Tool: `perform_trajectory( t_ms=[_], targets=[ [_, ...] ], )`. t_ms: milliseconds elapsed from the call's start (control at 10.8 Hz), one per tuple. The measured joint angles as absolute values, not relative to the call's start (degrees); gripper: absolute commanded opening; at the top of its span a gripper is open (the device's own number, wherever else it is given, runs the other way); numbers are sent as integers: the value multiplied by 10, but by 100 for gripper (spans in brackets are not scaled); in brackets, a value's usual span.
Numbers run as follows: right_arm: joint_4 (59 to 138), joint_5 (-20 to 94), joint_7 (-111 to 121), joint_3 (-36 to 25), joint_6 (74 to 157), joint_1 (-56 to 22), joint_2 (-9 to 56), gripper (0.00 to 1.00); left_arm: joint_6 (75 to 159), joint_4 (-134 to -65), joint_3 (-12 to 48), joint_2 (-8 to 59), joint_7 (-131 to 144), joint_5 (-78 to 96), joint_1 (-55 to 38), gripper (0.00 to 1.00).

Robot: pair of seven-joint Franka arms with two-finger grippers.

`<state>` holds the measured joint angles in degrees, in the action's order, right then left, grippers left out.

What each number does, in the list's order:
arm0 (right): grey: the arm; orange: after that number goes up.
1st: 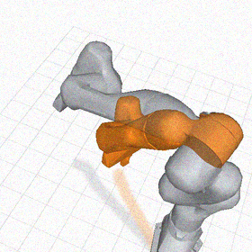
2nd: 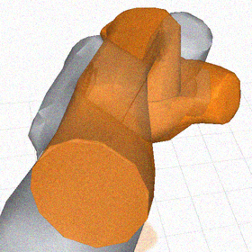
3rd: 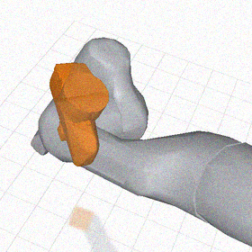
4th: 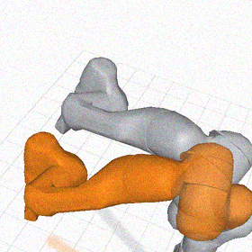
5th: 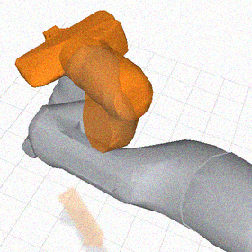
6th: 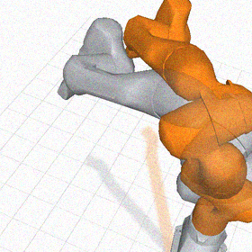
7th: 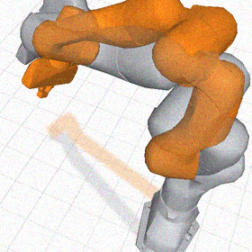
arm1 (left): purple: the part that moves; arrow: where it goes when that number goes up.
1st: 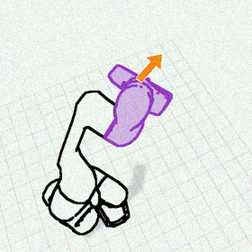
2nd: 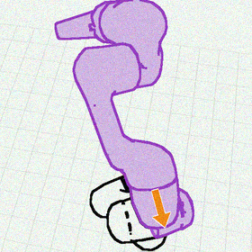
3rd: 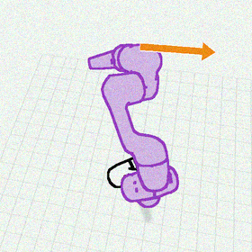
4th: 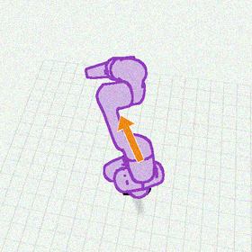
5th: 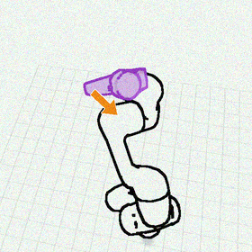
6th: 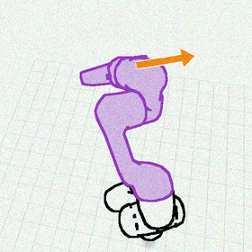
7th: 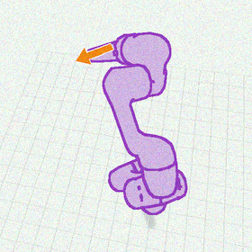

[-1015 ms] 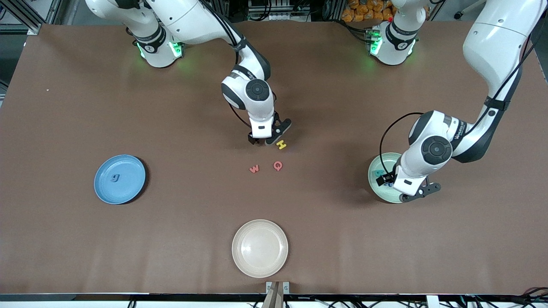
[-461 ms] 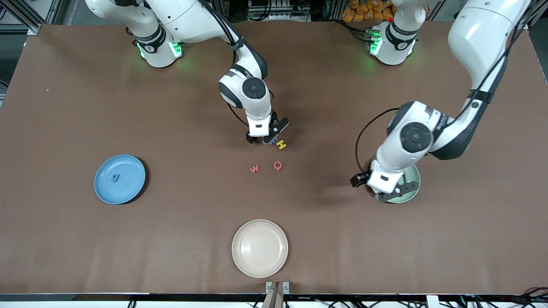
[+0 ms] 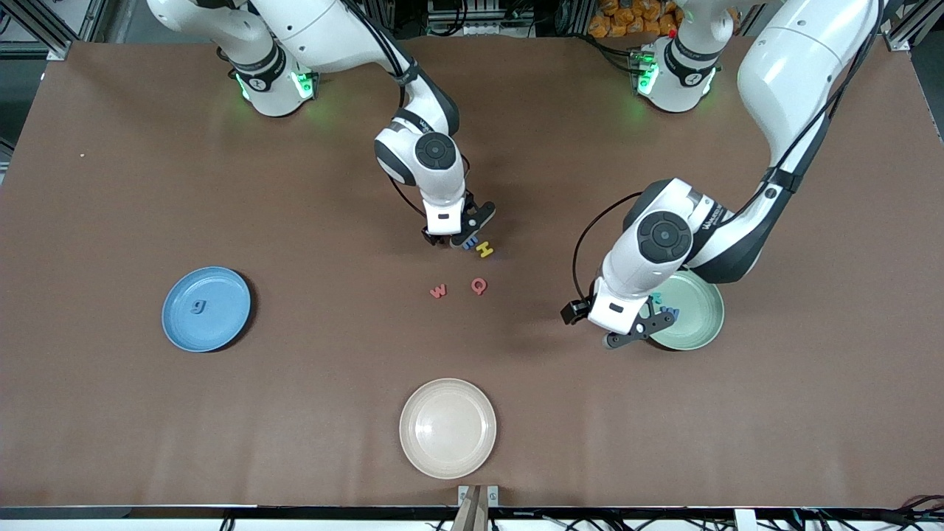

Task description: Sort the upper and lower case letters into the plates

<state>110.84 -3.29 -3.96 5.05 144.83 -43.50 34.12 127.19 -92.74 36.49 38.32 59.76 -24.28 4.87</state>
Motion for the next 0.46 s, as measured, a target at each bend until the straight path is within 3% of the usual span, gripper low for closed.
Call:
perform_trajectory(
  t_ms=[461],
  targets=[
    [1113,-33,-40,47,1448,-431,332,0,1272,-914,362,387,582,-245,46,100]
  ],
)
